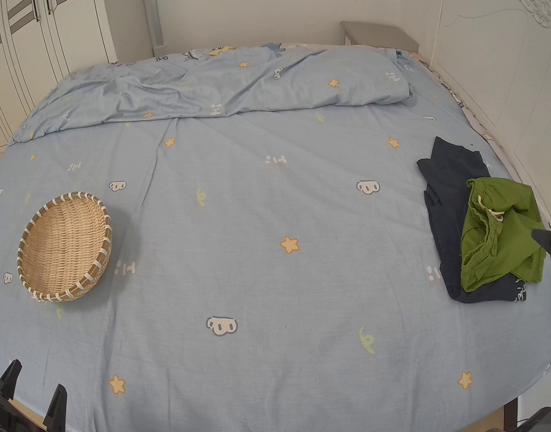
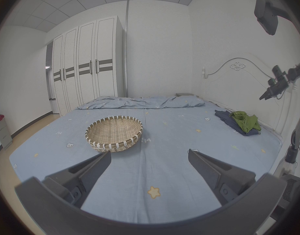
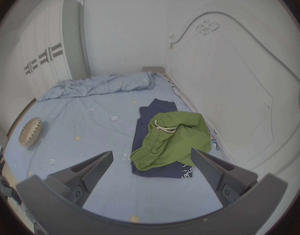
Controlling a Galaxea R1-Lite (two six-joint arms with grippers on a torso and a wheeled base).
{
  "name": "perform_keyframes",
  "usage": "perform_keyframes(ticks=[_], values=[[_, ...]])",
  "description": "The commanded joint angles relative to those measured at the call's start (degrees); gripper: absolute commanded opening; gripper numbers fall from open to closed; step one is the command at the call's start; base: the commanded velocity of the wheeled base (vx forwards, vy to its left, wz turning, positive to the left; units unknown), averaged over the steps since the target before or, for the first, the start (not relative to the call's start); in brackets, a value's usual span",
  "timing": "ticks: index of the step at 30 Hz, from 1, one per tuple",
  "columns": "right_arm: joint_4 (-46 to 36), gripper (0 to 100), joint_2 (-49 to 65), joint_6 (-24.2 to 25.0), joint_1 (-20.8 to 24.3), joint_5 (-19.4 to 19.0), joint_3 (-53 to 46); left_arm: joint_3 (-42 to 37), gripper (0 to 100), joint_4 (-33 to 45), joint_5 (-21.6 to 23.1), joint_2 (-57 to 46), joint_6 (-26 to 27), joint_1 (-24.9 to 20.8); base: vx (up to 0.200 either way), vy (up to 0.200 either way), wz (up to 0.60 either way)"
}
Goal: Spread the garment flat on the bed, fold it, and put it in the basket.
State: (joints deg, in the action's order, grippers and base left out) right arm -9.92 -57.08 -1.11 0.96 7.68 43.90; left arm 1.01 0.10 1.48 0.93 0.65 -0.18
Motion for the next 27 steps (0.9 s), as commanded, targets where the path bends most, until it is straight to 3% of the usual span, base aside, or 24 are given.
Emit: perform_keyframes(ticks=[1, 5, 17, 26, 27], values=[[12.12, 100, -36.09, 0.14, -0.17, 9.63, 10.33, -0.92, 100, -0.01, 0.02, -0.93, 0.06, 0.01, 0.000, 0.000, 0.00], [15.55, 100, -43.65, 0.14, 0.44, 15.00, 12.88, -0.92, 100, 0.08, 0.02, -0.93, 0.06, 0.01, 0.000, 0.000, 0.00], [15.11, 100, -48.66, 0.85, 2.29, 16.49, 17.01, -0.92, 100, -0.01, 0.02, -0.93, -0.03, 0.01, 0.000, 0.000, 0.00], [15.90, 100, -50.94, 1.02, 0.27, 17.02, 18.15, -0.92, 100, -0.01, 0.02, -0.93, -0.03, 0.01, 0.000, 0.000, 0.00], [15.99, 0, -51.03, 1.02, 0.18, 17.02, 18.33, -0.92, 100, -0.01, 0.02, -0.93, -0.03, 0.01, 0.000, 0.000, 0.00]])
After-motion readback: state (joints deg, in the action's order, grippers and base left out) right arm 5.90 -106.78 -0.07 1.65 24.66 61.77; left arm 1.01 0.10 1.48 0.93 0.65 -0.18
